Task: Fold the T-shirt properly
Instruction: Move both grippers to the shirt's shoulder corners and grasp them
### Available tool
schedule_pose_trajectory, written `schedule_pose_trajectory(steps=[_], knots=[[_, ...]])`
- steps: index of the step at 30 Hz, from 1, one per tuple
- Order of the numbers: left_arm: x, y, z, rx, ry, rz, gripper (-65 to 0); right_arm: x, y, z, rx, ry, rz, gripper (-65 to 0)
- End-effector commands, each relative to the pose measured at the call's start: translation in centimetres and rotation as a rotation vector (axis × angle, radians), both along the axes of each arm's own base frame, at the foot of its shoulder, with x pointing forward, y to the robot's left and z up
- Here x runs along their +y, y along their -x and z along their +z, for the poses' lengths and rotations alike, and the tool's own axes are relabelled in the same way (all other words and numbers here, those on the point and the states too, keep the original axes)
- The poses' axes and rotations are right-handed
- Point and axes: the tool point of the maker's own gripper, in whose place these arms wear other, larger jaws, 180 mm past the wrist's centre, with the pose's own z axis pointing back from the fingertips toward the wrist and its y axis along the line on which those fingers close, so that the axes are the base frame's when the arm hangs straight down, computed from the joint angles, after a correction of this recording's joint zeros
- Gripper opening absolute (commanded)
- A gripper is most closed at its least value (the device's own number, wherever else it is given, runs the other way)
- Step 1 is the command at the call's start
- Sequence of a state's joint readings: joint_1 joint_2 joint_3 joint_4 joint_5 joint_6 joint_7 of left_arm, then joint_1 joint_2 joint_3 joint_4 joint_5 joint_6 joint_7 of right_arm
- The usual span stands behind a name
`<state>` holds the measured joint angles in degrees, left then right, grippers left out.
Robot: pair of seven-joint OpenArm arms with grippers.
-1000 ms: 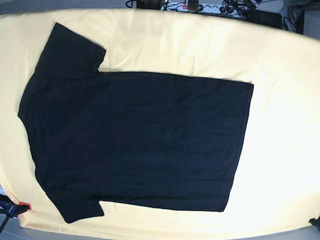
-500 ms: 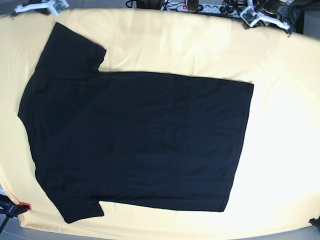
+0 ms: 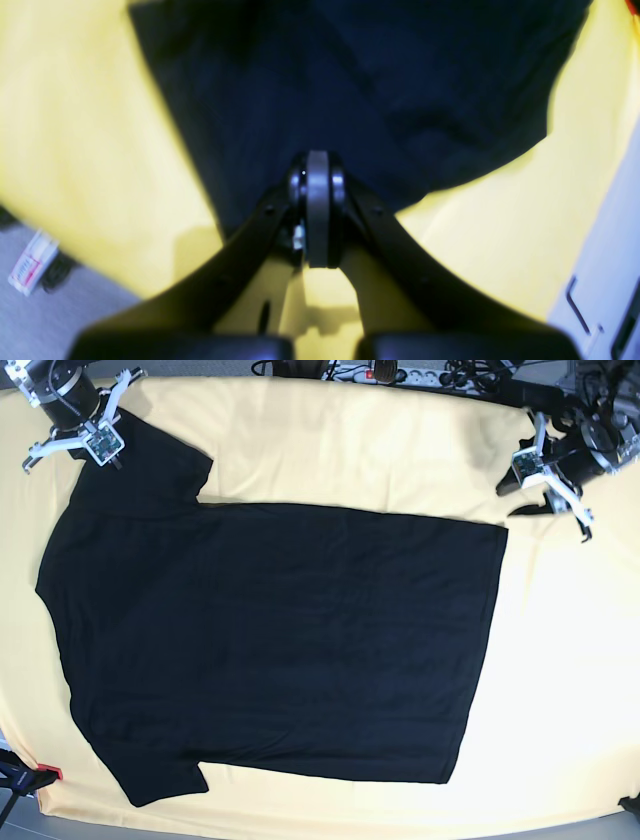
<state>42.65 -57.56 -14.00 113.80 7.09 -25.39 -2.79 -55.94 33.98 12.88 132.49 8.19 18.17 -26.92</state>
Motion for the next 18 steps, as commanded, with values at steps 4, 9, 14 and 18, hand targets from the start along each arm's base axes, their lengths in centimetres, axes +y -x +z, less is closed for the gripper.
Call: schedule_pose_trajectory(steps=[4,9,14,18], knots=[[1.5,-2.1,0.1,-0.003,-0.032,-0.042,-25.8,1.8,0.3,0.5,-0.014,-0.073,0.029,-65.0],[2.7,-3.5,-1.9,0.032,-0.072,-0.042,-25.8,3.1,0.9,0.1,-0.006,-0.131,-0.005,-65.0],[2.1,-5.0,-3.6,0.018,-0.088,-0.061,-25.8,4.6,0.9,-0.2,-0.010,-0.184,-0.026,-65.0],[0.8,-5.3,-4.8,0.015,-0.123,-0.135,-25.8,5.5,0.7,-0.2,-0.017,-0.221,-0.042,-65.0]])
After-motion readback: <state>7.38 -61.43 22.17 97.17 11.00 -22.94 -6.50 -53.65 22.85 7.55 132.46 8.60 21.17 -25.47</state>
